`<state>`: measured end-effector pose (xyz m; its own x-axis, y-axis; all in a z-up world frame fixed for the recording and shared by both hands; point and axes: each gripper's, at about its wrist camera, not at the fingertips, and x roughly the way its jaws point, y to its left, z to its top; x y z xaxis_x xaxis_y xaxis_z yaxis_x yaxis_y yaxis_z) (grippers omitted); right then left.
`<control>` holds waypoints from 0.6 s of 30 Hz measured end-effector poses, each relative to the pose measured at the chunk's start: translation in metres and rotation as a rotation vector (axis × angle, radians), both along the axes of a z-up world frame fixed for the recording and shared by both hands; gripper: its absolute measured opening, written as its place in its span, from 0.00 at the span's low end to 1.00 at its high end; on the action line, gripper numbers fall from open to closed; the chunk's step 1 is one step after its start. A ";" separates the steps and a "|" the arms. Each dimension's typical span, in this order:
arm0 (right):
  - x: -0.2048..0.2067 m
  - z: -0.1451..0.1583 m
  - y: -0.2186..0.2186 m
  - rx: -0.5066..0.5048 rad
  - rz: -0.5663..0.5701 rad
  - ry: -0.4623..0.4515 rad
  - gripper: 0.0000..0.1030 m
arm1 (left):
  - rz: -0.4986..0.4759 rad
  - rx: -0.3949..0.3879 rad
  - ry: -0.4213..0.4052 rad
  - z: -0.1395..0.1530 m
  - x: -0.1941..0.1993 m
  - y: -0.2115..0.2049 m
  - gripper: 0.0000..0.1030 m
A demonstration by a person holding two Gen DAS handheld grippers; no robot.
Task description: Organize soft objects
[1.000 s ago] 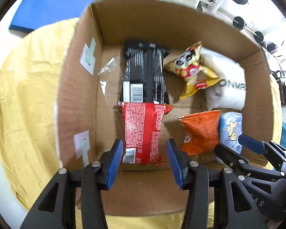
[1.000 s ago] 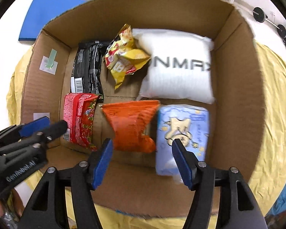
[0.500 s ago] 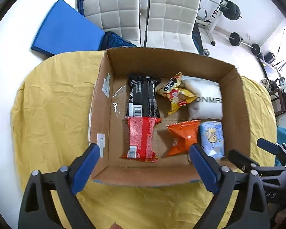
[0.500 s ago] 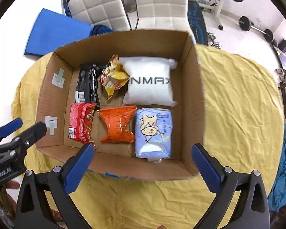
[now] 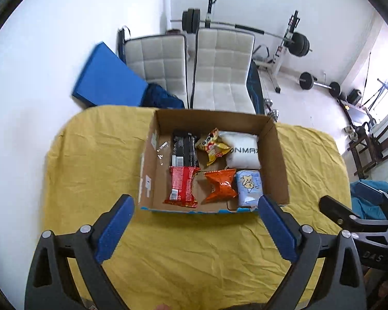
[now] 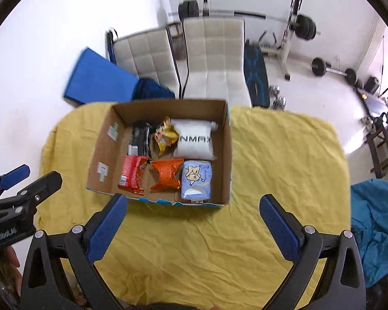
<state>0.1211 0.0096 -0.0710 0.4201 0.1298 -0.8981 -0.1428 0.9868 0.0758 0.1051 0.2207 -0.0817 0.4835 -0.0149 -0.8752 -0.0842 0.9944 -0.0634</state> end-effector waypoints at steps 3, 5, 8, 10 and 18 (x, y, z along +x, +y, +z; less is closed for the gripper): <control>-0.025 0.032 -0.008 -0.011 -0.005 -0.055 1.00 | 0.004 0.017 -0.033 0.023 -0.019 -0.003 0.95; -0.036 0.048 -0.012 -0.006 -0.008 -0.074 1.00 | 0.016 0.012 -0.050 0.035 -0.032 -0.003 0.95; -0.053 0.068 -0.015 0.012 -0.006 -0.097 1.00 | 0.020 0.000 -0.071 0.049 -0.047 -0.005 0.95; -0.063 0.079 -0.015 0.007 -0.004 -0.120 1.00 | 0.022 -0.001 -0.079 0.056 -0.053 -0.007 0.95; -0.087 0.107 -0.018 0.000 0.006 -0.164 1.00 | 0.010 0.010 -0.118 0.077 -0.070 -0.018 0.95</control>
